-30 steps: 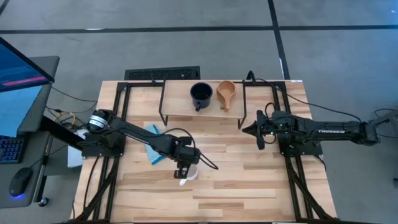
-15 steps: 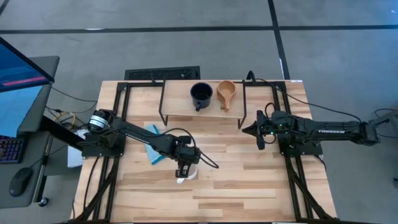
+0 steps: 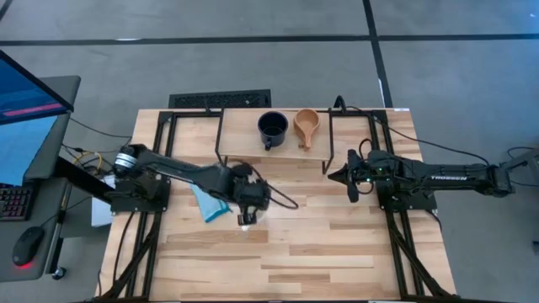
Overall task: Stack small to large cups/mugs on shelf
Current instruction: Put the white mug on the shelf
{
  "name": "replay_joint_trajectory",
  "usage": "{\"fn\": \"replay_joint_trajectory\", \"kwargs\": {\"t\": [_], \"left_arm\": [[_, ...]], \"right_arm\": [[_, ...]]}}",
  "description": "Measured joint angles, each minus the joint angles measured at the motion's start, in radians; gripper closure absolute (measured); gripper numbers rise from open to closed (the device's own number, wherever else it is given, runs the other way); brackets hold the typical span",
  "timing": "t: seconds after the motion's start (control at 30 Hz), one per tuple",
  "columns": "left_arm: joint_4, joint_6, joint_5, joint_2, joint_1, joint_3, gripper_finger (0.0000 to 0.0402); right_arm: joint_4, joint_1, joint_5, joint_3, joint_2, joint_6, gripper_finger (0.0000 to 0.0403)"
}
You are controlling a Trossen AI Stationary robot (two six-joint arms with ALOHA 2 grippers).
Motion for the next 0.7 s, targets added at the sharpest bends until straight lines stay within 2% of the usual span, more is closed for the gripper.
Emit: {"fn": "replay_joint_trajectory", "kwargs": {"t": [0.1,0.27,0.47,0.57,0.7], "left_arm": [[-0.048,0.008,-0.070,-0.072,0.005,0.032,0.0401],[-0.053,-0.009,-0.146,-0.268,0.037,0.010,0.0401],[-0.054,0.062,-0.255,-0.458,0.140,-0.006,0.0401],[-0.044,0.145,-0.256,-0.510,0.253,-0.006,0.0401],[-0.003,0.259,-0.149,-0.524,0.439,-0.006,0.0401]], "right_arm": [[-0.007,0.000,-0.003,0.000,0.000,0.001,0.0376],[-0.010,0.000,-0.009,0.000,0.000,0.001,0.0376],[-0.009,0.000,-0.021,0.000,0.000,0.001,0.0376],[-0.006,0.000,-0.021,0.000,0.000,0.001,0.0376],[0.000,0.000,-0.021,0.000,0.000,0.013,0.0376]]}}
